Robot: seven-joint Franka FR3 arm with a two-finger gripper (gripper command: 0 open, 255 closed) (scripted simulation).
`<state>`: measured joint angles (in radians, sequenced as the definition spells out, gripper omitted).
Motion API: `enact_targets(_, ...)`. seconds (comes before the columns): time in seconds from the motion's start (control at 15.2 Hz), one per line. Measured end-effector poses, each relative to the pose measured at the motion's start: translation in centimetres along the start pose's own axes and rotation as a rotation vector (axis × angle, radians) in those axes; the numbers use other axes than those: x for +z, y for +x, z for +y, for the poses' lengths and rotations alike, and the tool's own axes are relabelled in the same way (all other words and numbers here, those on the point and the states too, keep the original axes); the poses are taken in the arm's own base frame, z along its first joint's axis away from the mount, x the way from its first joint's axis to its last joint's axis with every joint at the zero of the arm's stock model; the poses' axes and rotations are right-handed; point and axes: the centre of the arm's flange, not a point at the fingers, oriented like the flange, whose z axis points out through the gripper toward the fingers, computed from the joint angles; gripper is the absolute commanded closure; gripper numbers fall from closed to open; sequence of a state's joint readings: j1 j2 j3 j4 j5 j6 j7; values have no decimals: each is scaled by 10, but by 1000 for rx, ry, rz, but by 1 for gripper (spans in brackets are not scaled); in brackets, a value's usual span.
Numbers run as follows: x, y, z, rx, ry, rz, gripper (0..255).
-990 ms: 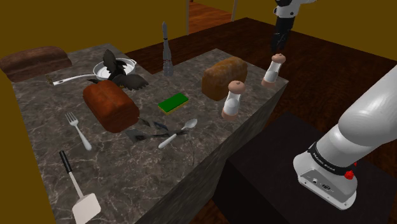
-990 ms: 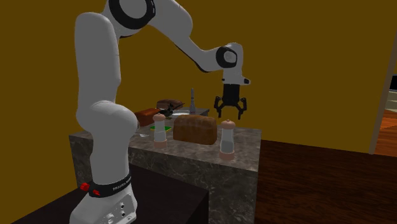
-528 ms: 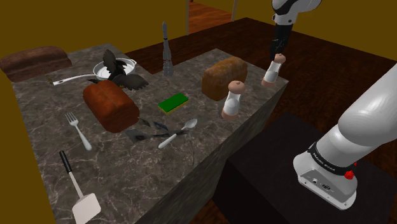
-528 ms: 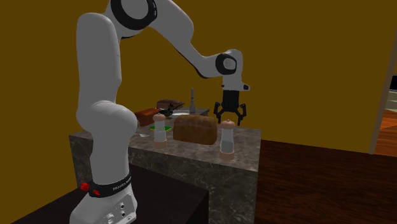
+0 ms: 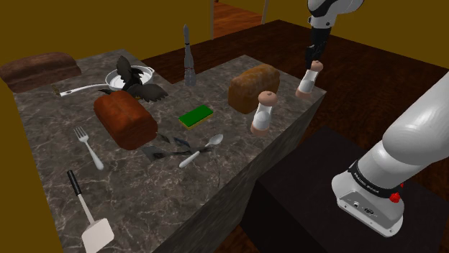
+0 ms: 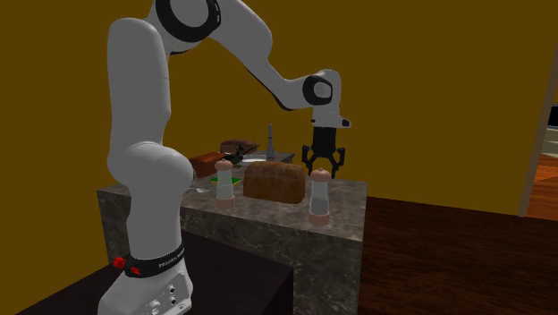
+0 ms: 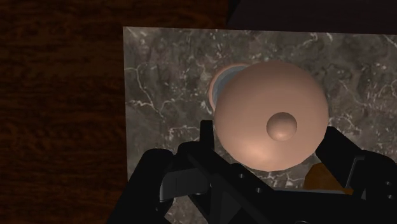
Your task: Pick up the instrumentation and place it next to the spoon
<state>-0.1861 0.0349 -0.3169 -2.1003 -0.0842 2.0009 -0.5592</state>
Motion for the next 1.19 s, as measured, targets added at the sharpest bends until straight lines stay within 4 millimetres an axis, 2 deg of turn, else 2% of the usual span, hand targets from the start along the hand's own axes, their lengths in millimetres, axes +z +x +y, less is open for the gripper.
enact_targets(0.53,-2,0,0,0,0,-1,255)
enact_targets(1.19,-51,-7,0,0,0,-1,255)
